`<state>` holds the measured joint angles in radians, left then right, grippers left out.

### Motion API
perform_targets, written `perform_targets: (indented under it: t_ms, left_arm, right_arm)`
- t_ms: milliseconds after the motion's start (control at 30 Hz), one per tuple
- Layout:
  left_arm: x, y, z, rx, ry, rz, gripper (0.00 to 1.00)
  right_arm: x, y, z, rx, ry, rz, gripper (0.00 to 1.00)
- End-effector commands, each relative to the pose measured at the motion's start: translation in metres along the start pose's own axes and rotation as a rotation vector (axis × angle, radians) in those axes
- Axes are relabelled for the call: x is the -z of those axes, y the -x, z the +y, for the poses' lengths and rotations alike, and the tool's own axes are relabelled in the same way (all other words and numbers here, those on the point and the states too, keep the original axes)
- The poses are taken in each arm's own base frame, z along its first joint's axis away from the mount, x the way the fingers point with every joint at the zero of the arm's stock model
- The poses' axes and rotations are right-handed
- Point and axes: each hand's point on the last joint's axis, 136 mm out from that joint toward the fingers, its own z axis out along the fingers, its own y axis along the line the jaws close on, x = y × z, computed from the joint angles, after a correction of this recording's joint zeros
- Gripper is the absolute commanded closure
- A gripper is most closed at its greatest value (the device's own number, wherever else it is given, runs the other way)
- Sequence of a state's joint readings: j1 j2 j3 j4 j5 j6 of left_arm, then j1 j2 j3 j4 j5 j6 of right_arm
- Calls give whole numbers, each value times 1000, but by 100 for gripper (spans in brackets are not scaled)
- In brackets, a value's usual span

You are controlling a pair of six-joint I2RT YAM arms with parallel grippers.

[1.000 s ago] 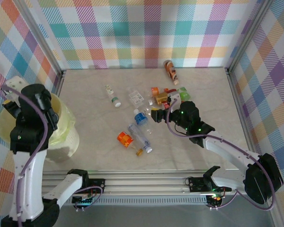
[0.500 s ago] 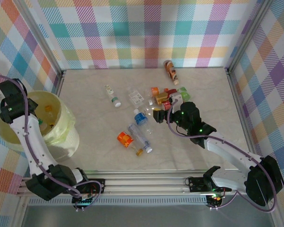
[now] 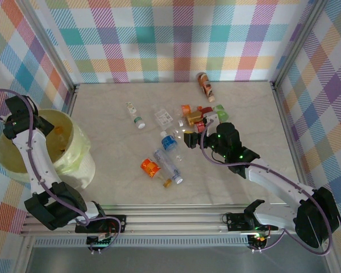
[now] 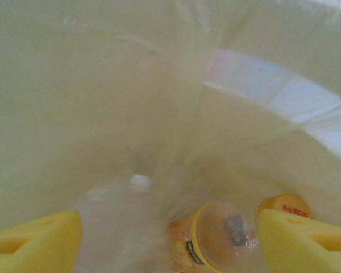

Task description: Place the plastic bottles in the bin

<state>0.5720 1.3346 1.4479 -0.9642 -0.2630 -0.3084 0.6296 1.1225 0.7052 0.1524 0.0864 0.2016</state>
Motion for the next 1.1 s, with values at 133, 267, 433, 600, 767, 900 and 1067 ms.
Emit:
perform_targets:
  t_ms: [133, 267, 433, 600, 767, 900, 1067]
  left_arm:
    - [12, 0, -4, 26, -50, 6, 11]
    - [25, -1, -9, 38, -106, 1, 10]
    - [46, 7, -18, 52, -192, -60, 7]
    - [70, 12, -30, 70, -285, -91, 7]
    - [103, 4, -64, 38, -432, -120, 6]
    - [125, -2, -89, -10, -492, -144, 6]
    - [174, -8, -119, -33, -633, -184, 6]
  right_arm:
    - [5, 10, -5, -17, -36, -43, 0]
    - [4, 10, -5, -21, -39, -39, 0]
    - [5, 9, -9, -43, -61, -35, 0]
    - [5, 6, -10, -50, -70, -15, 0]
    - [6, 2, -20, -81, -123, -17, 0]
    - [6, -1, -27, -97, -154, -17, 0]
    - [6, -4, -33, -128, -177, -9, 0]
